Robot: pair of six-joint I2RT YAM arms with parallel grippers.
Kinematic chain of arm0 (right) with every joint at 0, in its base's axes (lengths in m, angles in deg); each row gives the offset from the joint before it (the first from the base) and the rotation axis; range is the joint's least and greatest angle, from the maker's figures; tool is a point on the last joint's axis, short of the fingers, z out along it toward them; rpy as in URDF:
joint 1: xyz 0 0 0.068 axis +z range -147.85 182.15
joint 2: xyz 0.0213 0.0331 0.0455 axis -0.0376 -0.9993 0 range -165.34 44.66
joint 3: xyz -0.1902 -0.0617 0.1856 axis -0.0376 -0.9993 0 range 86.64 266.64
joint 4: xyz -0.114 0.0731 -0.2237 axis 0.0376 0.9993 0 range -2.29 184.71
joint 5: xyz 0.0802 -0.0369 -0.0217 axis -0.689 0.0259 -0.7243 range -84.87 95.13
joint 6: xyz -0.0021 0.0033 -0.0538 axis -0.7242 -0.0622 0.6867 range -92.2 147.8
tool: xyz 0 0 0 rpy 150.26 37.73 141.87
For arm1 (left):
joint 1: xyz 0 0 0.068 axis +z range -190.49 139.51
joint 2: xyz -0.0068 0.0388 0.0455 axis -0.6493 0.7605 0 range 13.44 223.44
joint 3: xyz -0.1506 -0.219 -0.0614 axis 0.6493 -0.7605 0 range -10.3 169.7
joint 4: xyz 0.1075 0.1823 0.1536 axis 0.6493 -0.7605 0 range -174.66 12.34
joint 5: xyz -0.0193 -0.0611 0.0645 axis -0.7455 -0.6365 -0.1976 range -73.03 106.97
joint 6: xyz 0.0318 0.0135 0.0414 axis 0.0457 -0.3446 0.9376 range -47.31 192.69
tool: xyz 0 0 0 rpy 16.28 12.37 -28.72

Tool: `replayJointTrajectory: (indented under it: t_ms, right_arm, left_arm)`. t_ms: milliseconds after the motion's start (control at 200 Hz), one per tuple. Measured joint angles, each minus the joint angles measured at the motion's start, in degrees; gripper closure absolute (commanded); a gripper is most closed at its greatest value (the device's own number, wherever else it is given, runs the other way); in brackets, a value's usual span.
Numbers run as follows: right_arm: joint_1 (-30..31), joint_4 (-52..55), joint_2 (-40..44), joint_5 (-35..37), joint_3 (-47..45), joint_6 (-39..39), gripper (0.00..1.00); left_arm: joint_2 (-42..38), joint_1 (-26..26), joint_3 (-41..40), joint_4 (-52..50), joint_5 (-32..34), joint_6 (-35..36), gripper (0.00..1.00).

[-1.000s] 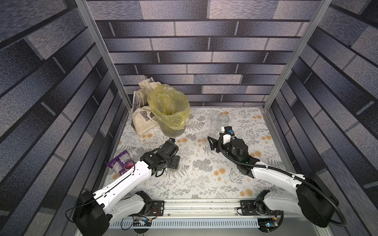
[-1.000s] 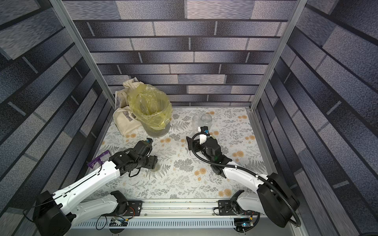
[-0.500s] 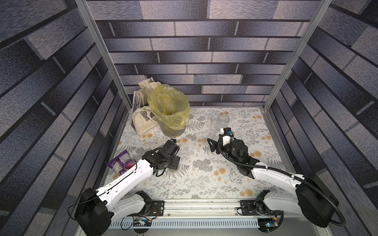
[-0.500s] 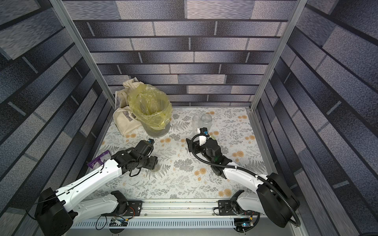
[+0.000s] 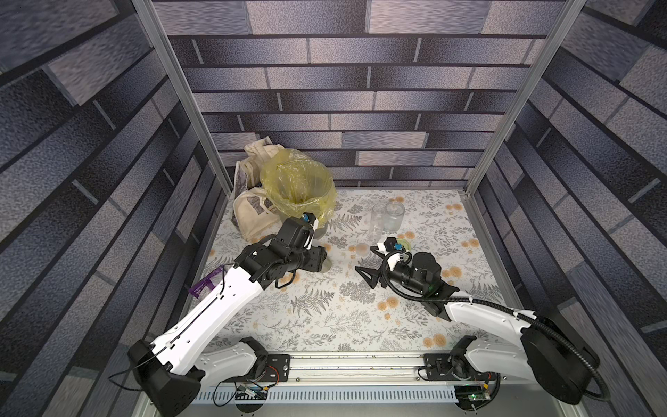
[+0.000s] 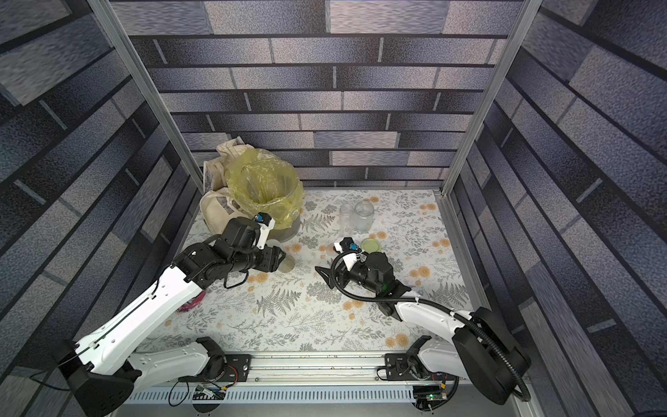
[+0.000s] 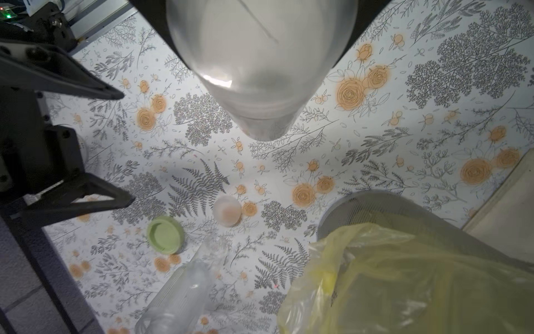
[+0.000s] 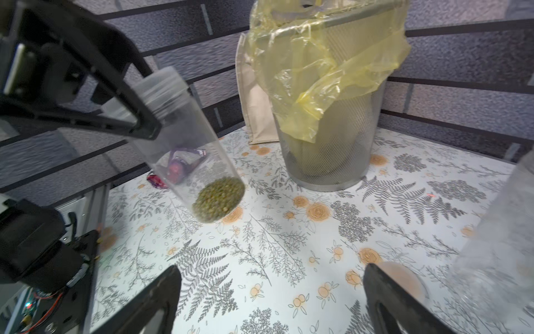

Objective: Empty moldy mung beans from jars
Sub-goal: Pick up the jar from the center of the board.

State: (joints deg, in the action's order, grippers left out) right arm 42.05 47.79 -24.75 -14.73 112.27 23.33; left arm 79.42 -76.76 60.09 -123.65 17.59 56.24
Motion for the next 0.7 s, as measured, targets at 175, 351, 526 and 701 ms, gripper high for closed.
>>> replayJointTrajectory:
  t_ms: [175, 351, 526, 701]
  right_arm:
    - [0.0, 1.0, 0.4, -5.2, 2.1, 1.6, 0.00]
    - [0.0, 3.7, 0.6, -8.9, 6.5, 4.4, 0.00]
    - [0.0, 5.2, -2.4, -15.6, 12.3, 7.5, 0.00]
    - [0.0, 5.8, -6.7, -19.6, 16.8, 8.6, 0.00]
  left_arm:
    - [3.6, 0.0, 5.6, -1.0, -2.3, 1.3, 0.50]
    - [7.8, -0.2, 10.9, -3.3, -5.4, 2.9, 0.50]
    - [9.7, -1.2, 15.5, -4.7, -7.8, 4.6, 0.50]
    - [10.0, -1.4, 18.4, -6.1, -11.1, 5.9, 0.50]
